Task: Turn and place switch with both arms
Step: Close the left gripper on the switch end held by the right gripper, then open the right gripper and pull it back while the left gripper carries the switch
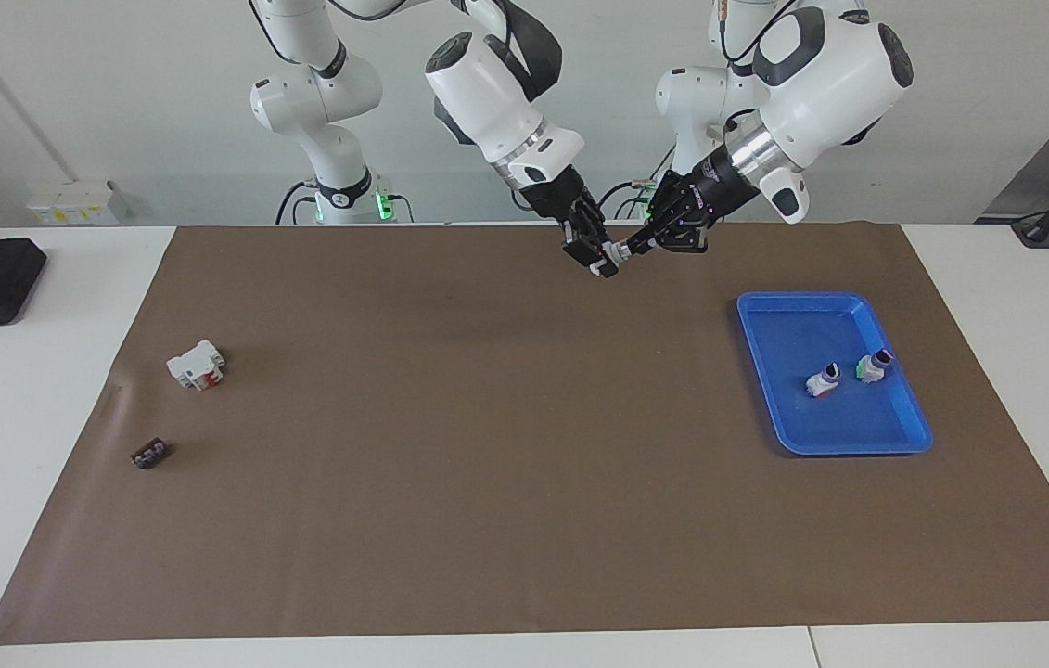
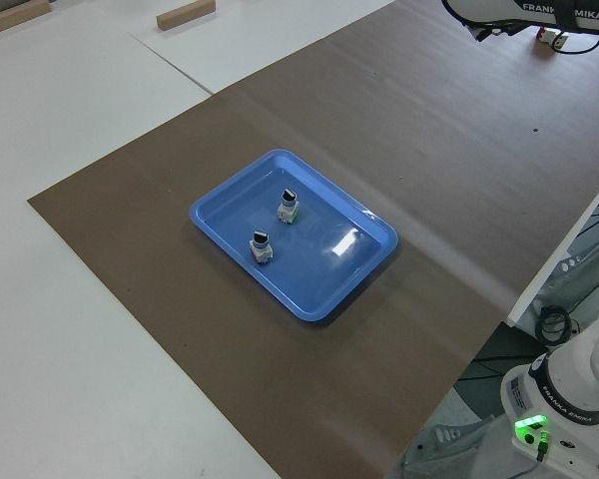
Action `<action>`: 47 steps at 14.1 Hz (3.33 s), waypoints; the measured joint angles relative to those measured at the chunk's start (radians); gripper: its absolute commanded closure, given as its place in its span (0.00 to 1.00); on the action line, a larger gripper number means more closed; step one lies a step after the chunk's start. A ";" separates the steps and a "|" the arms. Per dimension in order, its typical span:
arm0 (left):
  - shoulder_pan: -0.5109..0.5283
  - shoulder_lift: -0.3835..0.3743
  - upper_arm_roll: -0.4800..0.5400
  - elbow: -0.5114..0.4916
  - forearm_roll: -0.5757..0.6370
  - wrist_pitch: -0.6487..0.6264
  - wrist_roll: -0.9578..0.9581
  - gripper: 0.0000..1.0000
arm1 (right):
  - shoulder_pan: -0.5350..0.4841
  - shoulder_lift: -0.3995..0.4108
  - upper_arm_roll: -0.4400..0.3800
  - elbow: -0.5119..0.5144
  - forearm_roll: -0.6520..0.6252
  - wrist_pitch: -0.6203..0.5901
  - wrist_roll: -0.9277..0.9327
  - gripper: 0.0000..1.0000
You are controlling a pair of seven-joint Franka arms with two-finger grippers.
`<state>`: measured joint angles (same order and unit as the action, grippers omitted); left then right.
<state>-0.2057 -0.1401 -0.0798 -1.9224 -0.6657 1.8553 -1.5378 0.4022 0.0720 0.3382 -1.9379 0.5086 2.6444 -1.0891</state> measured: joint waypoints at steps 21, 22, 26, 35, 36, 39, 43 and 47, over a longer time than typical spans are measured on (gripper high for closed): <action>-0.002 -0.002 -0.005 -0.017 -0.009 0.034 1.265 1.00 | 0.002 0.012 0.003 -0.002 0.000 0.001 0.019 1.00; -0.002 -0.003 -0.005 -0.022 -0.009 0.034 1.304 1.00 | 0.003 0.014 0.004 -0.003 0.000 0.001 0.019 1.00; -0.001 -0.013 -0.004 -0.037 -0.005 0.032 1.435 1.00 | 0.010 0.016 0.004 -0.006 0.000 0.001 0.019 1.00; -0.001 -0.019 -0.005 -0.040 0.032 0.011 1.584 1.00 | 0.018 0.018 0.007 -0.012 0.000 0.001 0.019 1.00; -0.001 -0.020 -0.005 -0.040 0.034 0.009 1.586 1.00 | 0.018 0.018 0.007 -0.012 0.000 0.001 0.019 1.00; -0.001 -0.020 -0.005 -0.040 0.035 0.008 1.588 1.00 | 0.019 0.018 0.007 -0.012 0.000 0.001 0.019 1.00; 0.005 -0.022 -0.004 -0.040 0.050 0.004 1.588 1.00 | 0.022 0.024 0.008 -0.006 0.000 0.003 0.033 0.00; 0.049 -0.021 0.012 -0.067 0.152 0.002 1.603 1.00 | 0.001 0.008 -0.005 -0.002 0.000 0.006 0.071 0.00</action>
<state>-0.1567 -0.1611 -0.0675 -1.9890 -0.5134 1.8578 0.0651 0.4036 0.0798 0.3330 -1.9395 0.5086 2.6507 -1.0179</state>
